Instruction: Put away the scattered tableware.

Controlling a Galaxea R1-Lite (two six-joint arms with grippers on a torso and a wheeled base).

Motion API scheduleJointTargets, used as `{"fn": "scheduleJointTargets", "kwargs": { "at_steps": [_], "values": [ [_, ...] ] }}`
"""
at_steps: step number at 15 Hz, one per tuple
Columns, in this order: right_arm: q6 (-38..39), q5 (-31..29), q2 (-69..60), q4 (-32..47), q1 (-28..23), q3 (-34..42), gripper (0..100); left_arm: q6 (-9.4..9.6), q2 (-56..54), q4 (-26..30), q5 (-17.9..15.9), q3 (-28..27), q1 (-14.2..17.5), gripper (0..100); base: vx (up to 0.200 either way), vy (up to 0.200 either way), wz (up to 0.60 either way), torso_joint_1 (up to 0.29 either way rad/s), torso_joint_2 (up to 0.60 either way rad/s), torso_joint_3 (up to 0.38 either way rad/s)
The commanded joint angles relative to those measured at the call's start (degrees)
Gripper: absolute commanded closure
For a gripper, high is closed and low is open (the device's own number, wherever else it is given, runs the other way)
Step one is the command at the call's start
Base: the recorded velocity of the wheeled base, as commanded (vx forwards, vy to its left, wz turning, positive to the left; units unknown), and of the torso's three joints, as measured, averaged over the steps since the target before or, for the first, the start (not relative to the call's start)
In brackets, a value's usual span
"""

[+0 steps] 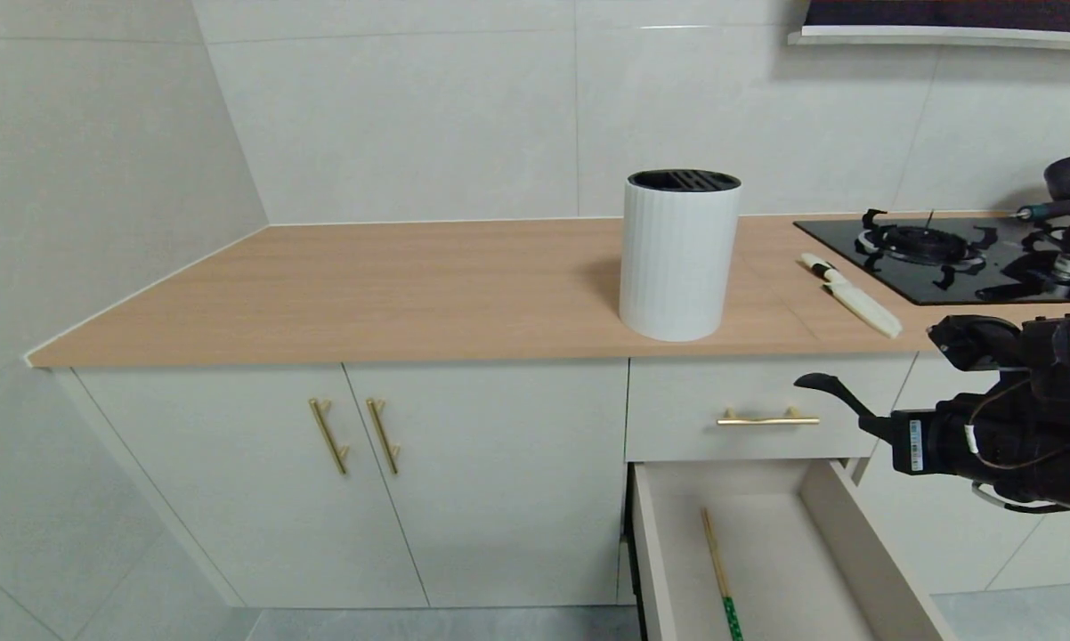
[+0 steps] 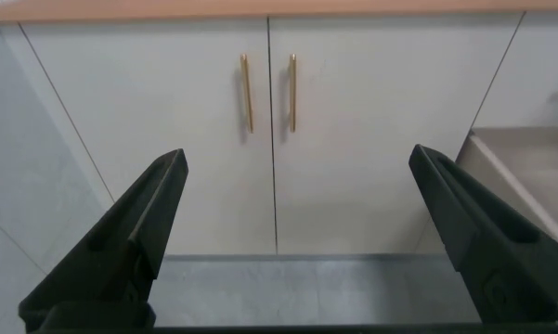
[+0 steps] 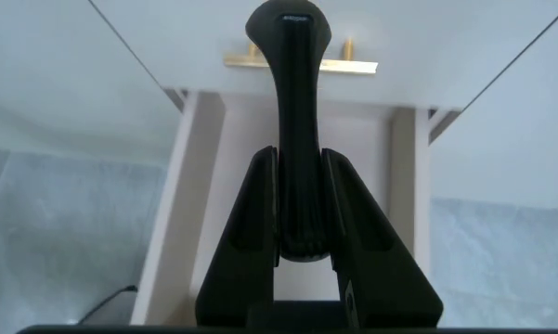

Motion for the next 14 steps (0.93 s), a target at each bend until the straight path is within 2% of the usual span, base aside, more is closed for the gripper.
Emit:
{"fn": "scheduleJointTargets", "kwargs": {
  "at_steps": [1,14],
  "values": [
    [-0.1,0.0,0.9,-0.1,0.1,0.2,100,-0.01,0.0,0.0,0.0,0.0,0.0,0,0.000,0.000,0.00,-0.193,0.46,0.271],
    [-0.1,-0.1,5.4,-0.6,0.2,0.7,100,-0.01,0.0,0.0,0.0,0.0,-0.1,0,0.000,0.000,0.00,-0.156,0.45,0.292]
  ]
}}
